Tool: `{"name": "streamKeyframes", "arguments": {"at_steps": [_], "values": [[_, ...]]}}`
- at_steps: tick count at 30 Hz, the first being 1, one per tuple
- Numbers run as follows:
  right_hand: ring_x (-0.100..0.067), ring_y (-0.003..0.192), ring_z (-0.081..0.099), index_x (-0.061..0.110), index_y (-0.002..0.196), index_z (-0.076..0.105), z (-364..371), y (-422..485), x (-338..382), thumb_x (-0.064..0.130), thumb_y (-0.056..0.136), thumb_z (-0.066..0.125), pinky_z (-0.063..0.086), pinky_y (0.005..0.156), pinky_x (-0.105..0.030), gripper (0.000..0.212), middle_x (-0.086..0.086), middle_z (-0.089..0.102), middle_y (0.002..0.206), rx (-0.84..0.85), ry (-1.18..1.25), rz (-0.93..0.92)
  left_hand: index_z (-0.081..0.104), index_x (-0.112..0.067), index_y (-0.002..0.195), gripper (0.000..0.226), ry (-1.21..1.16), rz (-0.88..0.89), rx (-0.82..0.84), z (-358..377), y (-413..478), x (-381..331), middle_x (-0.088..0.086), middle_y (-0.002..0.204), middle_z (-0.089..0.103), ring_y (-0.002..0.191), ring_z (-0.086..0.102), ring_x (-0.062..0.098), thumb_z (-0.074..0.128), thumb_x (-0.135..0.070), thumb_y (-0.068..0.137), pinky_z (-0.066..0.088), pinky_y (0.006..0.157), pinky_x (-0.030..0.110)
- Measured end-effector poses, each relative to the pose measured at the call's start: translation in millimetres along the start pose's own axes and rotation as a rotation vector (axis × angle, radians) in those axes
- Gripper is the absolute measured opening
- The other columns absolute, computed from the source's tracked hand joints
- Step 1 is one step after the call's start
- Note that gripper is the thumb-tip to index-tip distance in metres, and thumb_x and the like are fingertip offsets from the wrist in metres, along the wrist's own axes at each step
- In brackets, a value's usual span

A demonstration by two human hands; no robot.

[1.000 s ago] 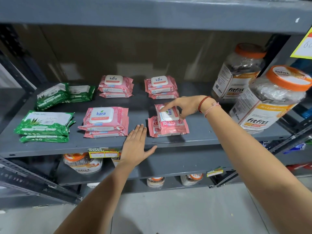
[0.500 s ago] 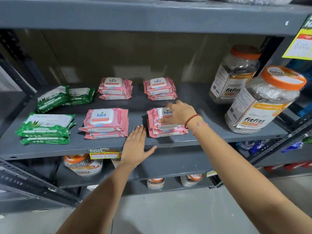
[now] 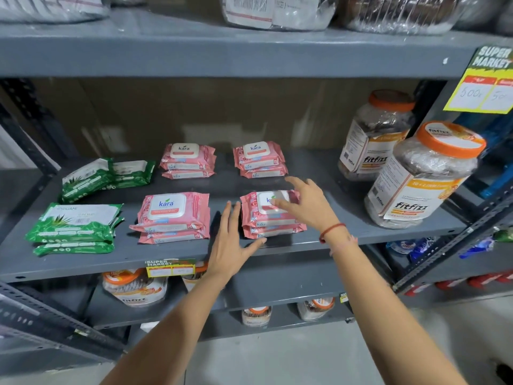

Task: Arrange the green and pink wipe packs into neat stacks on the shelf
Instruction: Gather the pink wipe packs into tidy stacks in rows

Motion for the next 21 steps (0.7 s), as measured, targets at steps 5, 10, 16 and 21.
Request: {"name": "streamKeyframes", "arguments": {"at_steps": [5, 10, 16, 21], "values": [[-0.021, 0.138, 0.029, 0.02, 0.145, 0.026, 33, -21, -28, 0.029, 0.063, 0.086, 0.026, 0.111, -0.031, 0.103, -0.007, 0.03, 0.148, 0.154, 0.156, -0.042, 0.024, -0.02, 0.143, 0.091, -0.124, -0.043, 0.031, 9, 13, -7, 0.007, 0.142, 0.042, 0.127, 0.043, 0.023, 0.078, -0.032, 0.07, 0.039, 0.103, 0.04], [-0.02, 0.141, 0.025, 0.025, 0.147, 0.022, 44, -22, -41, 0.015, 0.07, 0.081, 0.026, 0.11, -0.027, 0.098, -0.003, 0.02, 0.155, 0.073, 0.168, -0.079, 0.029, -0.018, 0.142, 0.082, -0.098, -0.064, -0.011, 10, 13, -10, 0.011, 0.126, 0.058, 0.112, 0.057, 0.027, 0.076, -0.023, 0.075, 0.048, 0.095, 0.045], [-0.022, 0.138, 0.032, 0.023, 0.146, 0.026, 41, -15, -46, 0.009, 0.075, 0.076, 0.032, 0.109, -0.029, 0.088, -0.005, 0.024, 0.155, -0.019, 0.163, -0.07, 0.03, -0.016, 0.142, 0.078, -0.068, -0.086, -0.014, 15, 21, -14, 0.014, 0.122, 0.062, 0.108, 0.06, 0.028, 0.074, -0.024, 0.077, 0.048, 0.095, 0.044], [-0.025, 0.137, 0.035, 0.021, 0.146, 0.027, 38, -11, -46, 0.009, 0.075, 0.076, 0.034, 0.11, -0.036, 0.087, -0.006, 0.025, 0.154, -0.023, 0.147, -0.083, 0.029, -0.016, 0.142, 0.077, -0.051, -0.093, 0.001, 18, 26, -14, 0.013, 0.124, 0.06, 0.11, 0.059, 0.028, 0.072, -0.024, 0.079, 0.047, 0.097, 0.045]]}}
Point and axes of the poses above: each hand's wrist, its own y-axis towards the middle knuckle, its own z-axis out of the palm, x = y × z, the point moved 10 cm from there along y, towards the middle knuckle
